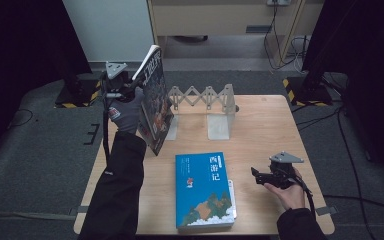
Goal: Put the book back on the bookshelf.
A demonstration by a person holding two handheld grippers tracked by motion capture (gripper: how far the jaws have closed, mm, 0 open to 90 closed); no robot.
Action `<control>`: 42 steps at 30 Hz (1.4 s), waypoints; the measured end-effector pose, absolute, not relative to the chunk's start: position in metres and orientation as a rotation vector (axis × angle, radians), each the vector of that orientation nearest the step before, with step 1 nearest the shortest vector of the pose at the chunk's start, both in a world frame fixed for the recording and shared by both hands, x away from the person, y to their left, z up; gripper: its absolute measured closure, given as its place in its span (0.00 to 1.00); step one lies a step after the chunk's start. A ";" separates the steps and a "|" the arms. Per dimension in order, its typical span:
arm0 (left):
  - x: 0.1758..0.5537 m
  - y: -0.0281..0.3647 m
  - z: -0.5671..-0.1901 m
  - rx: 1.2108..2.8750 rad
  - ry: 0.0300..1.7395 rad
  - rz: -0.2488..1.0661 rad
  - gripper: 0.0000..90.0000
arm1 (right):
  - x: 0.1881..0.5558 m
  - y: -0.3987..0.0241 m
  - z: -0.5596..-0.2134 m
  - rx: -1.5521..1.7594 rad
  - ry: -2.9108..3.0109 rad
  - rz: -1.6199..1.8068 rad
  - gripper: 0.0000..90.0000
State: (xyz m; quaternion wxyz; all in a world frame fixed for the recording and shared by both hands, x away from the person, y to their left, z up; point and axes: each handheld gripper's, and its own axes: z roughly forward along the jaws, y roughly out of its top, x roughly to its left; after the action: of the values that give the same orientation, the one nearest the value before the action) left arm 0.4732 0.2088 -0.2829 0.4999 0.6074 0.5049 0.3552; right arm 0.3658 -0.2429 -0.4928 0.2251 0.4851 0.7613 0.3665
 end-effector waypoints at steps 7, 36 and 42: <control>0.478 0.206 -0.297 1.450 1.238 0.883 0.91 | 0.366 -0.243 -0.493 1.337 2.100 1.014 0.17; 0.483 0.200 -0.349 1.424 1.280 0.921 0.91 | 0.366 -0.241 -0.494 1.330 2.103 1.007 0.17; 0.480 0.198 -0.353 1.440 1.267 0.933 0.91 | 0.366 -0.241 -0.494 1.330 2.107 1.000 0.17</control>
State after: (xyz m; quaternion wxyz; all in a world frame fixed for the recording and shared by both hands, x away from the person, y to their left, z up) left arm 0.4801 0.1979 -0.3534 0.4835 0.5910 0.5200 0.3829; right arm 0.3656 -0.2409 -0.4942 0.2263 0.4825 0.7644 0.3629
